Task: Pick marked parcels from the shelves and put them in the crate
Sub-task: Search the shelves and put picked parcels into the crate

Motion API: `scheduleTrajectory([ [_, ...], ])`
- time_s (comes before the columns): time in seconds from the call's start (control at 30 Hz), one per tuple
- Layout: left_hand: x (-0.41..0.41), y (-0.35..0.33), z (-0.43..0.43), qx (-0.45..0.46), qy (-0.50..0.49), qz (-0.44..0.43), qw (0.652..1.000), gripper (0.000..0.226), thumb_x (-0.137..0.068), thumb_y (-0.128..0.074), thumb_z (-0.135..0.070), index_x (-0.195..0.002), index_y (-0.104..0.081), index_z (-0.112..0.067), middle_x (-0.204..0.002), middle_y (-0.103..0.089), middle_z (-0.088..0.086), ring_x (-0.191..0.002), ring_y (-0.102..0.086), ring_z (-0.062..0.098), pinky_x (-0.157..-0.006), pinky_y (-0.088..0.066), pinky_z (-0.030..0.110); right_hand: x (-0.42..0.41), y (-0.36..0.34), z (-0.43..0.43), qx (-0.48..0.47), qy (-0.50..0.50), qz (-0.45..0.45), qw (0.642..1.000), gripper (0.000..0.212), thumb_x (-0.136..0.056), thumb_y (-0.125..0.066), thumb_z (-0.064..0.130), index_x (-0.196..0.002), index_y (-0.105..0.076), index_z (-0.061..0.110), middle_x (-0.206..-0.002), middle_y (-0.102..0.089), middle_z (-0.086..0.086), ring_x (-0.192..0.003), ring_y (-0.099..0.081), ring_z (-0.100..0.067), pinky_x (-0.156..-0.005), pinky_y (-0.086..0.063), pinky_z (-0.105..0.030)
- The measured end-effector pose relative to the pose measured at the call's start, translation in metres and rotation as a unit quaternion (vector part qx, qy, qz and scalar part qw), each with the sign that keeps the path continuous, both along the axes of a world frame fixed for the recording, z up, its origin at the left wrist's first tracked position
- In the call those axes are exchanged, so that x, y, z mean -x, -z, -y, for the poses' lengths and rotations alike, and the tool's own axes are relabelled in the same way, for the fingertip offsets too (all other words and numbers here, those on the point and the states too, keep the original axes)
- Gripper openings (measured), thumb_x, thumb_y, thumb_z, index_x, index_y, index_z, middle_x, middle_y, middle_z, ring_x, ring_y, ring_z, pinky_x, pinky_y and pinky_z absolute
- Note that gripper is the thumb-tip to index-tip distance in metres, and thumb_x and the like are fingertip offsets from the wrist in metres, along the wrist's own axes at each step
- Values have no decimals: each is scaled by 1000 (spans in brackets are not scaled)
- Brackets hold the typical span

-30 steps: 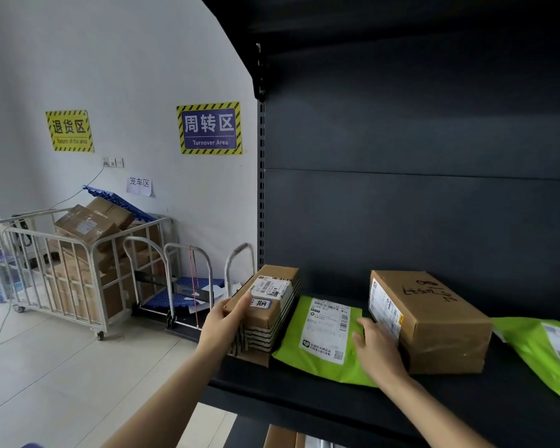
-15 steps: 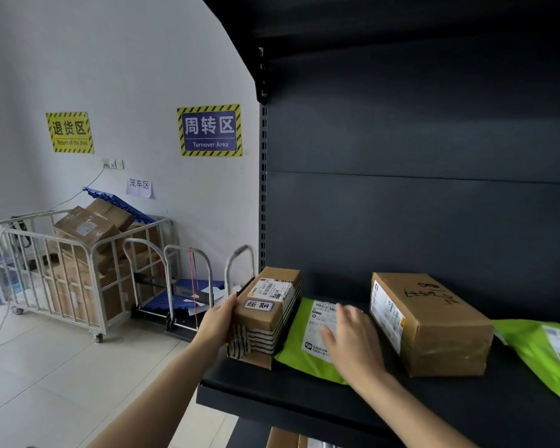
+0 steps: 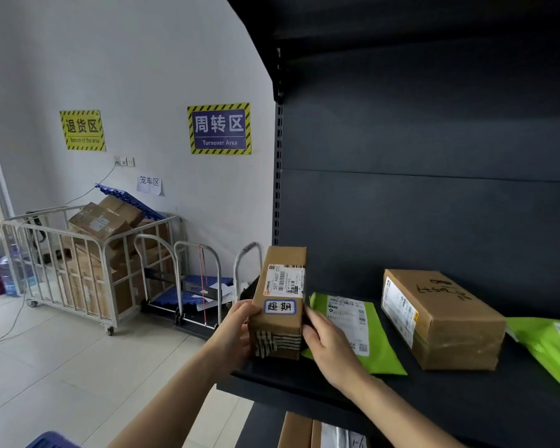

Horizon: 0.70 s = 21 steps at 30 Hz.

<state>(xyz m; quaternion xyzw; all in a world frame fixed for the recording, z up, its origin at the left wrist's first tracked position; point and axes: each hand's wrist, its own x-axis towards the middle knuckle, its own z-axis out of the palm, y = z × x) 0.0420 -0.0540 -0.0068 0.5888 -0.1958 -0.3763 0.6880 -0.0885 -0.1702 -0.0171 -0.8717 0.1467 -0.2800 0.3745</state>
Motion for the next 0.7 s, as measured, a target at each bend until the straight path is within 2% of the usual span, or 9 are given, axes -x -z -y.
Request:
scheduleTrajectory([
  [0.07, -1, 1, -4, 22, 26, 4, 999, 11, -93, -48, -25, -103, -48, -20, -98, -62, 13, -80, -58, 26, -69, -46, 36, 9, 1, -1, 9, -3, 10, 1000, 40, -98, -40, 8, -136, -37, 22, -119, -38, 30, -107, -35, 24, -87, -23, 8],
  [0.13, 0, 1, -6, 34, 34, 32, 998, 7, -92, -51, -22, -97, -46, -20, -93, -62, 9, -73, -58, 22, -64, -45, 34, 17, 1, 1, 25, -14, -7, 1000, 40, -98, -41, 12, -135, -36, 26, -121, -38, 32, -106, -32, 28, -93, -26, 4],
  [0.2, 0, 0, -7, 41, 25, 72, 996, 13, -91, -52, -18, -104, -47, -19, -98, -62, 10, -75, -60, 21, -61, -48, 31, 25, 0, 6, 57, -6, -43, 997, 43, -98, -42, 20, -140, -33, 22, -137, -39, 19, -122, -33, 15, -105, -25, -8],
  [0.27, 1, 1, -9, 56, 13, 89, 994, 28, -90, -54, -15, -116, -46, -20, -106, -62, 12, -84, -61, 24, -63, -49, 33, 32, 0, 16, 87, 46, -76, 992, 49, -99, -41, 26, -145, -27, 18, -148, -31, 8, -137, -25, -3, -110, -20, -18],
  [0.37, 1, 5, -12, 66, 3, 106, 992, 63, -71, -72, -27, -127, -44, -26, -114, -63, 13, -97, -63, 30, -72, -51, 37, 47, 3, 36, 115, 135, -116, 977, 51, -98, -41, 26, -146, -25, 14, -151, -28, 3, -139, -25, -10, -110, -21, -20],
  [0.43, 0, 8, -14, 61, 6, 107, 992, 82, -56, -75, -34, -131, -43, -26, -114, -65, 14, -102, -63, 33, -82, -51, 43, 57, 6, 46, 125, 174, -140, 967, 51, -98, -42, 26, -145, -26, 12, -150, -31, -1, -137, -30, -13, -109, -26, -24],
  [0.5, -3, 10, -14, 66, -1, 106, 992, 80, -62, -75, -33, -134, -42, -24, -115, -64, 15, -105, -61, 34, -86, -50, 45, 65, 7, 49, 127, 192, -150, 961, 51, -98, -42, 26, -144, -28, 12, -148, -34, -1, -135, -32, -13, -108, -29, -24],
  [0.57, -8, 12, -11, 75, -11, 107, 991, 68, -76, -71, -27, -137, -41, -23, -117, -62, 15, -107, -60, 34, -88, -49, 45, 72, 6, 49, 142, 194, -144, 960, 49, -98, -42, 25, -144, -29, 13, -147, -34, 1, -135, -31, -11, -108, -28, -22],
  [0.7, -10, 1, 6, 113, -33, 114, 987, 70, -71, -69, -32, -135, -44, -22, -119, -62, 15, -104, -61, 30, -80, -50, 41, 90, -12, 58, 196, 240, -76, 948, 43, -96, -44, 23, -138, -41, 11, -142, -41, 0, -130, -39, -13, -105, -33, -24],
])
